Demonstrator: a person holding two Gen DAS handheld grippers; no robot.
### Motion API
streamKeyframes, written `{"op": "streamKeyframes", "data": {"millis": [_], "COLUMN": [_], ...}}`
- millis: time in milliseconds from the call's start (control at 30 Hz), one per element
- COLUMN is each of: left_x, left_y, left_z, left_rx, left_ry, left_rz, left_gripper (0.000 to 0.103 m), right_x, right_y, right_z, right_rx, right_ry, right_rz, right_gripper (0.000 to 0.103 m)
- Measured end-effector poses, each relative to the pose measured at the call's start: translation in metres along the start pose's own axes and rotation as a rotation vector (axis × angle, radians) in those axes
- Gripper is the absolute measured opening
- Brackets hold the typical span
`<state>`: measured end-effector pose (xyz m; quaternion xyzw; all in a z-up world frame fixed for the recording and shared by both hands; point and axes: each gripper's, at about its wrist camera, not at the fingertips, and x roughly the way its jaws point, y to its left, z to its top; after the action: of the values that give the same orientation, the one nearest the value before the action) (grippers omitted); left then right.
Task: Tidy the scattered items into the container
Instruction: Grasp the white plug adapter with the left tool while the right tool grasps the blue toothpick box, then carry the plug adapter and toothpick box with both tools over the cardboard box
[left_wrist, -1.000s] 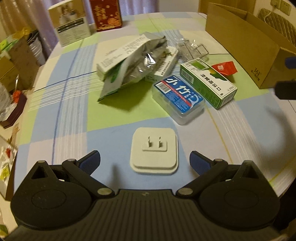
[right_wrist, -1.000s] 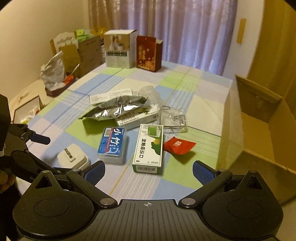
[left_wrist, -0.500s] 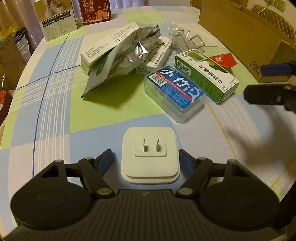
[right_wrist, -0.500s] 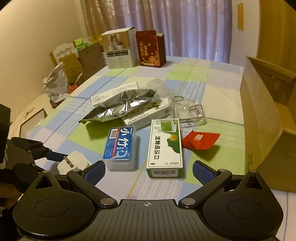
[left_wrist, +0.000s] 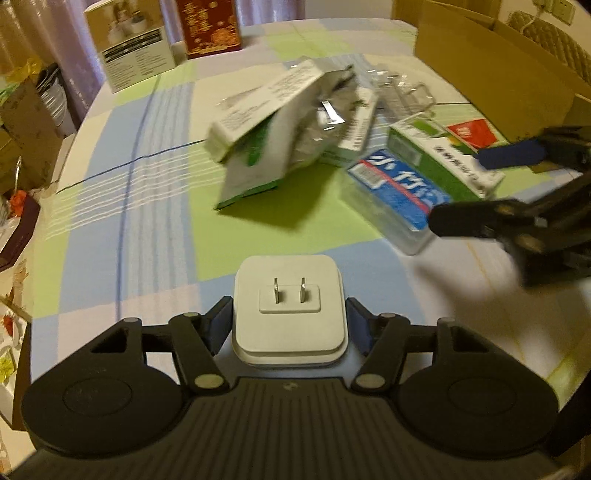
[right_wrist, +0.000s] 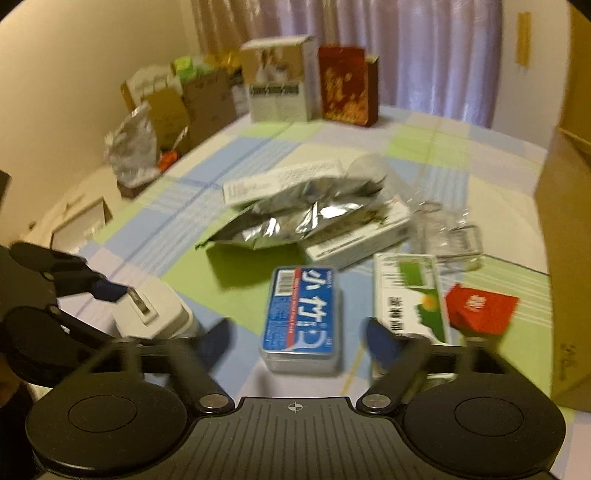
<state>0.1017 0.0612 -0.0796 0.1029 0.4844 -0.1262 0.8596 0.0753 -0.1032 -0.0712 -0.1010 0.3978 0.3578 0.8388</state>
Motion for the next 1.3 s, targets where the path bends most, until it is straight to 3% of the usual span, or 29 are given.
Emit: {"op": "streamKeyframes", "data": {"millis": [467,567,667,1067,1300], "left_x": [0.003,0.002,-0.001,-0.029,-0.045], "left_y": [0.007,0.008,0.006,-0.014,-0.067], "left_z": [-0.004,-0.004,-0.003,0.010,0.048], "left_rx": [0.001,-0.004,0.004,-0.012,0.060], "left_ry": [0.015,0.010,0.002,-0.048,-0.111], "left_rz": [0.008,0.007,0.002,-0.028,-0.093], "left_gripper": [0.060,0.060,0.060,0.060,0.060], "right_x": [0.053,0.054,0.050,-0.025,-0.098], "right_y": [0.006,0.005,0.003,-0.009,-0.059], "right_z": [0.005,0.004,0.004,0.007,0.019], "right_rx": [-0.048,-0.054,-0.039,0.023,0.102], "right_ry": [0.092,0.102,0.096,-0.011,-0.102], "right_rz": [-0.084,-0.089,-0.102,-0.097,-0.193], "right_gripper": [0.078,0.060,0.059,0.059,0.059]}}
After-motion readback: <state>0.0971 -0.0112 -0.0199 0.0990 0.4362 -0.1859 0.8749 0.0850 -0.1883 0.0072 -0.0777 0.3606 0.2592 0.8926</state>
